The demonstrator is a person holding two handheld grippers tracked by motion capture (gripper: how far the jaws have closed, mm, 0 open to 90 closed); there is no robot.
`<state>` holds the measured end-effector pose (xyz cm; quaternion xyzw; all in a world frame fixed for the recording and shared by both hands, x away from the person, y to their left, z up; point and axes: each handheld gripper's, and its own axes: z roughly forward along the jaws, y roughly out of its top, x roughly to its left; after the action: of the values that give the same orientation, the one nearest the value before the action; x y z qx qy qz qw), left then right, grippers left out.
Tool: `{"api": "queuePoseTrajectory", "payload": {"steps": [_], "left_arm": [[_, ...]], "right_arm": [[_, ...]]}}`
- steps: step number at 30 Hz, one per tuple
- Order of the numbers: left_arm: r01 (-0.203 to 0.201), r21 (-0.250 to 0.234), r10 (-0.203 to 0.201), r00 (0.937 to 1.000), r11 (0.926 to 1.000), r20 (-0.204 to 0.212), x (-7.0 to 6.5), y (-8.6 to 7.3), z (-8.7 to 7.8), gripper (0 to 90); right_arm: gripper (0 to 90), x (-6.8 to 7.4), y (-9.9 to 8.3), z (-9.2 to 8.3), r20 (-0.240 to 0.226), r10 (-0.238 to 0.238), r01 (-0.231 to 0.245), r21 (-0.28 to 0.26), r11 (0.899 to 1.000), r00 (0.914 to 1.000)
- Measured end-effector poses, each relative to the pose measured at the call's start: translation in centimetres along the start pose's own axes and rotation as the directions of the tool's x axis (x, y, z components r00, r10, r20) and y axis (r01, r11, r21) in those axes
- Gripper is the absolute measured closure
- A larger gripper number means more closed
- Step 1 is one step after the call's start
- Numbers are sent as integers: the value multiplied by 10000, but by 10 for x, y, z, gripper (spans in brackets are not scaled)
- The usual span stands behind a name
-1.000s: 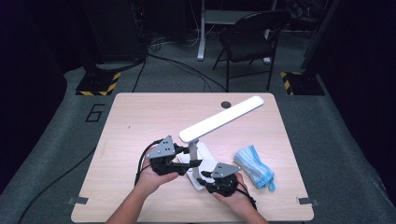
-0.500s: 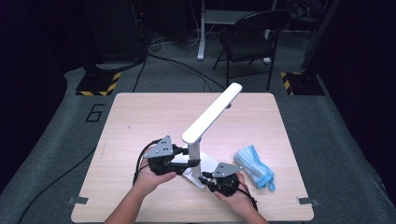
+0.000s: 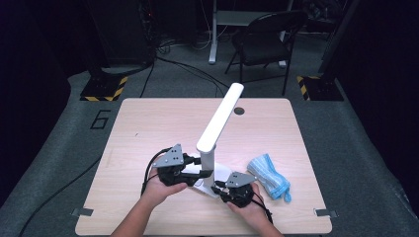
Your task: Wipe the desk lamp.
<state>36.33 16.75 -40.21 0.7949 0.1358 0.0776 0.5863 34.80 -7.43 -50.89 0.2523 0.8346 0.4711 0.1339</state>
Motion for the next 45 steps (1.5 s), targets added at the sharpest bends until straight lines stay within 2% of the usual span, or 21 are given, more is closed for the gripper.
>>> {"api": "queuePoseTrajectory", "payload": {"steps": [2, 4, 7, 16, 22, 23, 25, 27, 30, 32, 35, 37, 38, 42, 45], "left_arm": [[19, -8, -19, 10000, 10000, 4, 0, 0, 0, 567], [14, -8, -14, 10000, 10000, 26, 0, 0, 0, 581], [5, 34, -5, 10000, 10000, 89, 0, 0, 0, 605], [29, 12, -28, 9998, 10000, -182, 0, 1, 1, 715], [40, 26, -39, 9994, 10000, -336, 0, 1, 3, 732], [57, 22, -56, 9993, 10000, -367, 0, 2, 4, 736], [75, 49, -73, 9991, 10000, -416, 1, 2, 6, 742], [145, 33, -143, 9985, 9999, -531, 1, 2, 8, 747], [157, 68, -152, 9979, 9999, -637, 1, 3, 11, 749], [178, 6, -177, 9975, 9998, -685, 1, 3, 13, 747], [200, -30, -202, 9964, 9998, -822, 2, 4, 16, 745], [213, -62, -218, 9945, 9998, -1024, 2, 5, 19, 747], [223, -29, -225, 9939, 9997, -1081, 2, 5, 20, 748], [243, -98, -253, 9934, 9997, -1116, 3, 7, 25, 745], [196, 22, -192, 9925, 9998, -1205, 3, 10, 31, 742]], "right_arm": [[729, 0, -1, 0, 39, 142, -142, -41, 9999, 9999], [739, -2, 0, -2, 69, 12, -12, -7, 10000, 10000], [754, -4, 0, -4, 64, 258, -257, -145, 9996, 9996], [764, -5, 0, -3, 112, 302, -300, -186, 9994, 9995], [758, -9, 0, -4, 214, 276, -274, -128, 9995, 9994], [756, -9, 1, -4, 230, 454, -451, -97, 9989, 9987], [752, -11, 2, -3, 237, 377, -376, -49, 9993, 9990], [748, -12, 3, -2, 345, 561, -559, -44, 9984, 9978], [722, -16, 3, -1, 329, 666, -665, -35, 9978, 9972], [708, -18, 2, -1, 351, 998, -995, -101, 9950, 9944], [700, -21, 2, -2, 336, 1202, -1200, -89, 9927, 9922], [683, -24, 2, -1, 499, 1112, -1108, -107, 9938, 9925], [665, -25, 3, -1, 545, 1279, -1279, -46, 9918, 9903], [594, -27, 2, -3, 754, 1404, -1401, -92, 9901, 9872], [523, -26, 3, -5, 713, 1230, -1211, -311, 9922, 9898]]}}
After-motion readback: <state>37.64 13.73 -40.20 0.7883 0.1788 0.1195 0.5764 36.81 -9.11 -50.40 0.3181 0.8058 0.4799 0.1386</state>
